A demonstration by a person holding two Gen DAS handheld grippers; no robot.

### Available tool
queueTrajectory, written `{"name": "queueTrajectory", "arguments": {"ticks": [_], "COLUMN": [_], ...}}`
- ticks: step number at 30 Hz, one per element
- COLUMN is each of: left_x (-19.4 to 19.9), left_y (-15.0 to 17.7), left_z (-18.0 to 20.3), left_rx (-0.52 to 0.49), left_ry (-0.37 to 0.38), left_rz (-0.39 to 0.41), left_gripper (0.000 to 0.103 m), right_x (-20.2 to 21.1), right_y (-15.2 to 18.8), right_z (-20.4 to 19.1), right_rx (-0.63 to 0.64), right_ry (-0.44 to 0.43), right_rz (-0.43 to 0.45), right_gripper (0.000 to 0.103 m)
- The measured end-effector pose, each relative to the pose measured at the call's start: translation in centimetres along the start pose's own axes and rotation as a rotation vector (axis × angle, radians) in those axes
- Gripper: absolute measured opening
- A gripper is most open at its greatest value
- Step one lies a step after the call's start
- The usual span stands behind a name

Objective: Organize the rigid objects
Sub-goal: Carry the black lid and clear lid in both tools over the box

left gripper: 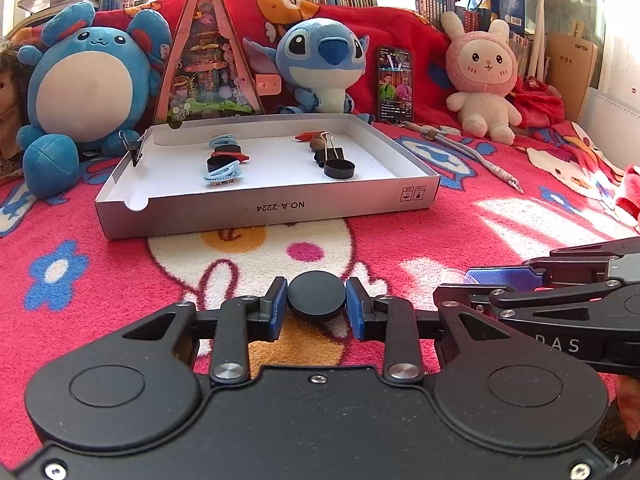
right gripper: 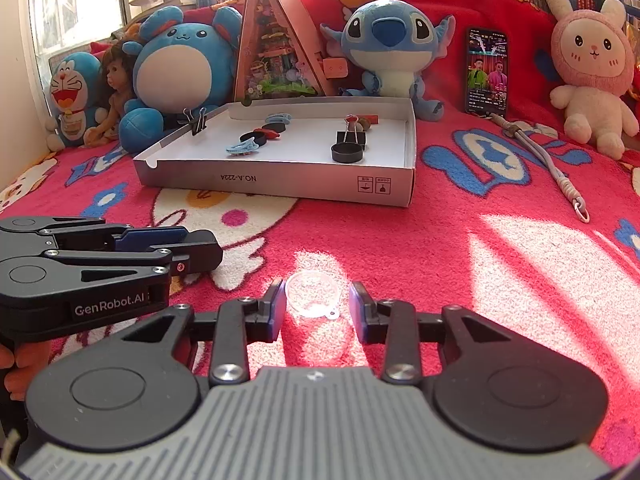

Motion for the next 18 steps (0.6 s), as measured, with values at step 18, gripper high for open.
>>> {"name": "queueTrajectory", "arguments": {"ticks": [18], "left_x": [0.7], "left_y": [-1.1], "left_z": [-1.3], "left_rx": [0.051], "left_ry": [-0.034], "left_rz": [0.014], "left_gripper": [0.03], "right_x": [0.2], "right_y": [-1.5], "right_z": [-0.5], "right_rx": [0.001], "right_ry": [0.018], "right_rz": [0.048], "right_gripper": [0.034]}}
Point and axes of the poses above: each gripper's, at about its wrist camera, not at the fingertips, and x roughly against the way its jaws point, z to its right, y to its underside, the point moved 9 cm from there along -x, roughly the way its jaws point, and after that the axes turned 2 degrees about -x, right-handed, at the moved point
